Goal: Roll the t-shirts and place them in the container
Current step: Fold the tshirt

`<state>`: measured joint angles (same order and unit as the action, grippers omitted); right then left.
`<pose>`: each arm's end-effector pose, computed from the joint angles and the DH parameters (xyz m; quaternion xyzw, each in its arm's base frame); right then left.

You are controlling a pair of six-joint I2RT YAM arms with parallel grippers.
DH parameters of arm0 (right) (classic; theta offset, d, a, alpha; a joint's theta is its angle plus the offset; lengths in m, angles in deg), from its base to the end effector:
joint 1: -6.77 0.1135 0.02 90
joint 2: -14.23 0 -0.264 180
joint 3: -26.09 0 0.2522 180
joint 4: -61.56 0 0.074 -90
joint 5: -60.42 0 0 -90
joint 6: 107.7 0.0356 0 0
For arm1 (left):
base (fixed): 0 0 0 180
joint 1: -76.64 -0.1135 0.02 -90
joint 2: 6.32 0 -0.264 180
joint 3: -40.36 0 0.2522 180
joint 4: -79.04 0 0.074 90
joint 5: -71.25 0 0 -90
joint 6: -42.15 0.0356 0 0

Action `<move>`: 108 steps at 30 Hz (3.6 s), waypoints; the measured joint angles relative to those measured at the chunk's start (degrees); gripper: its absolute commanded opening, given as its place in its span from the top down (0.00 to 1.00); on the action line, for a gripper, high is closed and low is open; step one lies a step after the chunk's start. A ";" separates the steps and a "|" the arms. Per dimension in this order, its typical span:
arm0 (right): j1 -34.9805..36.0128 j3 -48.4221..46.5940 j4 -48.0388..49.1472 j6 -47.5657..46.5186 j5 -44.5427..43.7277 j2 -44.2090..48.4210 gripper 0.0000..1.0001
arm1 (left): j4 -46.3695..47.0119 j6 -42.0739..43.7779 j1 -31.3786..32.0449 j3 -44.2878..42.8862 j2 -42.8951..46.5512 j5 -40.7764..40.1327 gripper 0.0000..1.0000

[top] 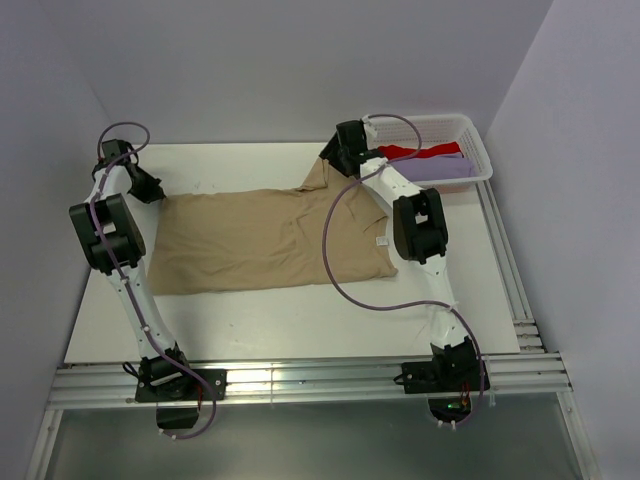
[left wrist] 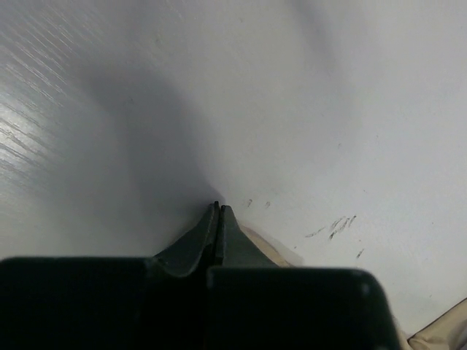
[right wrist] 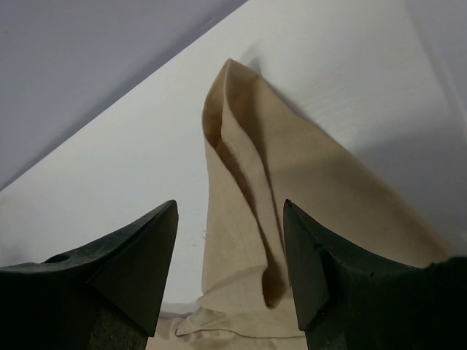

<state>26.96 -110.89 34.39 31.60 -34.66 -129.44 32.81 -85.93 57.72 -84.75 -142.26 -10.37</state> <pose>0.5399 0.1952 0.1795 0.2417 0.8480 0.2358 0.4086 0.4906 0.1627 0.1580 -0.4382 0.8504 -0.1161 0.2672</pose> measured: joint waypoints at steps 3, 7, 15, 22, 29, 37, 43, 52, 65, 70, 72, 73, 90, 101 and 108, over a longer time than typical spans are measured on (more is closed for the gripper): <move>0.39 -0.74 -1.79 -2.01 -2.19 0.09 0.33 | 0.00 0.00 0.11 -0.02 0.00 -0.48 1.00; 1.42 -0.04 -2.36 -6.14 -5.88 0.61 0.34 | -0.04 0.02 0.15 -0.02 0.04 -0.74 1.00; 3.50 -0.46 -4.87 -11.50 -7.98 1.29 0.38 | -0.24 0.57 0.20 1.84 1.55 -2.27 1.00; 3.82 -0.52 -7.21 -10.75 -6.21 1.31 0.43 | -0.98 1.03 0.20 4.09 3.17 -2.73 1.00; 3.82 -0.48 -7.74 -9.01 -4.63 1.31 0.50 | -1.27 1.03 0.20 4.11 3.23 -2.69 1.00; 3.85 0.48 -8.46 -7.58 -3.80 1.49 0.51 | -1.42 1.03 0.20 4.11 3.26 -2.69 1.00; 4.07 3.85 -8.79 -7.04 -3.76 2.12 0.57 | -1.46 1.03 0.20 4.11 3.26 -2.67 1.00; 4.33 4.74 -8.20 -6.86 -2.75 2.34 1.00 | -1.51 1.03 0.20 4.11 3.26 -2.69 1.00; 5.84 9.79 -5.44 -8.17 -1.97 8.81 1.00 | -2.10 1.03 0.22 4.11 3.37 -2.69 1.00; 8.44 11.63 -4.31 -9.81 -1.90 12.74 1.00 | -2.14 1.03 0.22 4.11 3.37 -2.69 1.00; 9.70 12.35 -3.56 -10.38 -1.64 13.79 0.84 | -2.16 1.03 0.22 4.11 3.39 -2.69 1.00; 10.03 12.61 -3.28 -10.51 -1.46 13.99 0.64 | -2.16 1.03 0.22 4.11 3.39 -2.69 1.00; 4.39 24.72 -2.82 -9.38 -0.44 17.84 0.61 | -2.47 1.05 0.22 4.11 3.48 -2.69 1.00; -1.38 24.92 -2.27 -7.10 3.04 18.08 0.60 | -2.49 1.07 0.22 4.11 3.48 -2.71 1.00; -2.01 24.92 -2.23 -6.25 4.04 17.62 0.59 | -2.49 1.11 0.22 4.11 3.48 -2.71 1.00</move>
<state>24.95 -85.98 32.16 25.35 -30.62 -111.83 30.31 -84.82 57.94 -80.64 -138.79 -13.08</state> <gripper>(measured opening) 0.414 0.011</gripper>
